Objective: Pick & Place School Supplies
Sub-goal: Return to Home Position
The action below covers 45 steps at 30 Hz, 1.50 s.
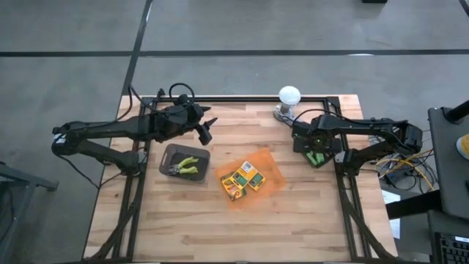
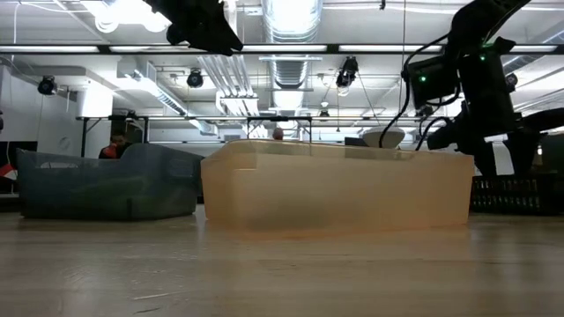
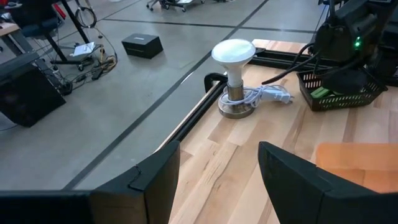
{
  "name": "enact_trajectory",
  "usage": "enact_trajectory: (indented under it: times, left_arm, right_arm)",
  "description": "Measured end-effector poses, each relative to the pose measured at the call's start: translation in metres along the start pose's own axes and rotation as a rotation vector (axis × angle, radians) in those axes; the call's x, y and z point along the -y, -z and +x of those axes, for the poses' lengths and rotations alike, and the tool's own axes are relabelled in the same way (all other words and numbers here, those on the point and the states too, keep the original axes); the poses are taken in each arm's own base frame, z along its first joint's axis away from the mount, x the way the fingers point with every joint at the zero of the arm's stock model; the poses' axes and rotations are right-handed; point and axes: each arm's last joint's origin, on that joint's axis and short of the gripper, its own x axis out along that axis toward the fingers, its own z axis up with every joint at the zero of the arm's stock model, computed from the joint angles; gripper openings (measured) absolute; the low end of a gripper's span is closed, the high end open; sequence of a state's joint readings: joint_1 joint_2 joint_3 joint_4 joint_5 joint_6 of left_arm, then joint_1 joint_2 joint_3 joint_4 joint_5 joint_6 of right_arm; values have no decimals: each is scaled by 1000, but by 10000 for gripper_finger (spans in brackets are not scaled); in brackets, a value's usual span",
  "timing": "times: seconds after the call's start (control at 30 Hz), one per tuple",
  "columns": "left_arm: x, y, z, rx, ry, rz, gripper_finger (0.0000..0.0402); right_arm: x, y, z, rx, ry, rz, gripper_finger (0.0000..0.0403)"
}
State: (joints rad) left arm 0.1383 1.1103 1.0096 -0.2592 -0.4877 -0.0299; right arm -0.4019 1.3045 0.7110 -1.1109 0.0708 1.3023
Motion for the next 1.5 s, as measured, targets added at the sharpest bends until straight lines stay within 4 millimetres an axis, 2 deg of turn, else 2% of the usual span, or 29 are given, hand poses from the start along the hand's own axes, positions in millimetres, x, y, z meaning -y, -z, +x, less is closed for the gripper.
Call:
enact_trajectory:
  times: [0.13, 0.27, 0.43, 0.57, 0.7, 0.87, 1.03, 1.17, 1.23, 1.3, 1.37, 1.5]
  left_arm:
    - [0, 0, 0, 1, 0, 0, 222]
    - [1, -2, 0, 19, 44, -1, 222]
    - [2, -6, -1, 34, 110, 19, 222]
    - [0, -13, -3, 53, 104, 9, 222]
    - [-2, -22, -7, 90, 105, -9, 222]
    - [-4, -30, -10, 114, 68, 27, 222]
    - [-4, -29, -8, 104, 59, 16, 222]
    - [-2, -27, -6, 85, 96, -186, 223]
    - [-1, -28, -6, 84, 111, -325, 223]
    - [-2, -30, -8, 101, 123, -349, 223]
    - [-4, -32, -14, 122, 140, -302, 223]
    - [-6, -41, -41, 222, 237, -178, 223]
  right_arm:
    - [-7, -2, -11, -9, -53, -24, 184]
    - [-20, -4, -38, 40, -152, -87, 179]
    - [-39, -6, -90, 194, -324, -236, 176]
    - [-50, -1, -139, 421, -458, -390, 178]
    - [-57, 16, -187, 680, -563, -579, 180]
    - [-64, 65, -228, 1057, -680, -861, 174]
    - [-61, 120, -249, 1304, -839, -1133, 168]
    - [-51, 147, -256, 1388, -909, -1247, 162]
    - [-46, 152, -257, 1394, -918, -1267, 159]
    - [-41, 152, -257, 1367, -931, -1259, 156]
    - [-36, 149, -256, 1323, -935, -1238, 153]
    - [-17, 139, -248, 1168, -912, -1188, 149]
